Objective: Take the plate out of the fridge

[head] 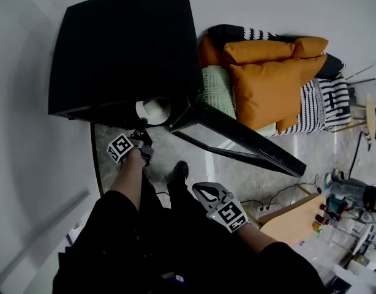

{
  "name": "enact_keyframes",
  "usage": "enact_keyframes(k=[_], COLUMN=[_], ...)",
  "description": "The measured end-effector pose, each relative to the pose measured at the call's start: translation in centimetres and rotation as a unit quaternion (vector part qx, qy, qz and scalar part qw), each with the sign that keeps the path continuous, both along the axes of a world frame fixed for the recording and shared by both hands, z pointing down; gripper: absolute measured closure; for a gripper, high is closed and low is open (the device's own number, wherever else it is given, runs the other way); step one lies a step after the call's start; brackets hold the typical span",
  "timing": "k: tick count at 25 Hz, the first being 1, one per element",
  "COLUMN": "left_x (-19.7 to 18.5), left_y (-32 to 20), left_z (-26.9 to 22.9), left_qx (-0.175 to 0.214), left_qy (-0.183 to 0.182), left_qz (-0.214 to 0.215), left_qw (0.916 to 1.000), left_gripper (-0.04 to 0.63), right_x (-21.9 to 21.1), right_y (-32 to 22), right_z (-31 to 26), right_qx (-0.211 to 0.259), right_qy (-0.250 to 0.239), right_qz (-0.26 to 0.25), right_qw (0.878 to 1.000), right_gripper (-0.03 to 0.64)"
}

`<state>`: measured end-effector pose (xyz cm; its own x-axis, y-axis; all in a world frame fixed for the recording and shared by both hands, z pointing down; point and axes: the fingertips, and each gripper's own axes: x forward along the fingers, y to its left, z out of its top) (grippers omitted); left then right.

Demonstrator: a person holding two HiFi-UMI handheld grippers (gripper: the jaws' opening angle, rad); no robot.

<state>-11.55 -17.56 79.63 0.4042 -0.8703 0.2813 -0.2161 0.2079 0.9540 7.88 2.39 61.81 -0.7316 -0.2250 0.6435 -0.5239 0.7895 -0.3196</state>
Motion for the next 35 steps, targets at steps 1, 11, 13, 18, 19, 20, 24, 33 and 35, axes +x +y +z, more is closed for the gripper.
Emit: enact_keyframes(k=[1, 11, 13, 18, 19, 20, 24, 33, 35], left_x=[-0.1, -1.5, -1.5, -1.5, -1.4, -1.3, -0.4, -2.0, -2.4], left_y=[0.2, 1.7, 1.9, 3.6, 4.0, 4.5, 7.6, 14.5, 15.4], left_z=[-0.1, -1.8, -2.9, -5.8, -6.7, -7.5, -10.9, -17.7, -19.5], left_qx=[0.003, 0.062, 0.076, 0.093, 0.097, 0.101, 0.111, 0.101, 0.107], left_qy=[0.002, 0.034, 0.042, 0.062, 0.069, 0.075, 0.091, 0.11, 0.111], left_qz=[0.0, -0.013, -0.011, -0.008, -0.009, -0.008, 0.029, 0.068, 0.068], left_qw=[1.0, 0.9974, 0.9962, 0.9937, 0.9928, 0.992, 0.9892, 0.9865, 0.9857], left_gripper=[0.584, 0.584, 0.584, 0.584, 0.583, 0.584, 0.584, 0.583, 0.583], right_x=[-0.1, -0.5, -0.7, -1.8, -2.0, -2.2, -2.4, -3.3, -3.6], right_y=[0.0, 0.4, 0.5, 0.3, 0.2, 0.1, 0.0, -1.2, -1.1], right_z=[0.0, 0.3, 0.3, -0.1, -0.2, -0.2, -0.7, -1.2, -1.5], right_qx=[0.001, 0.001, 0.002, 0.012, 0.014, 0.016, 0.026, 0.057, 0.059], right_qy=[0.001, 0.011, 0.013, 0.01, 0.01, 0.01, 0.01, 0.004, -0.002], right_qz=[-0.001, -0.011, -0.016, -0.027, -0.029, -0.03, -0.036, -0.022, -0.018], right_qw=[1.0, 1.0, 1.0, 1.0, 0.999, 0.999, 0.999, 0.998, 0.998], right_gripper=[0.607, 0.607, 0.607, 0.607, 0.607, 0.607, 0.607, 0.607, 0.607])
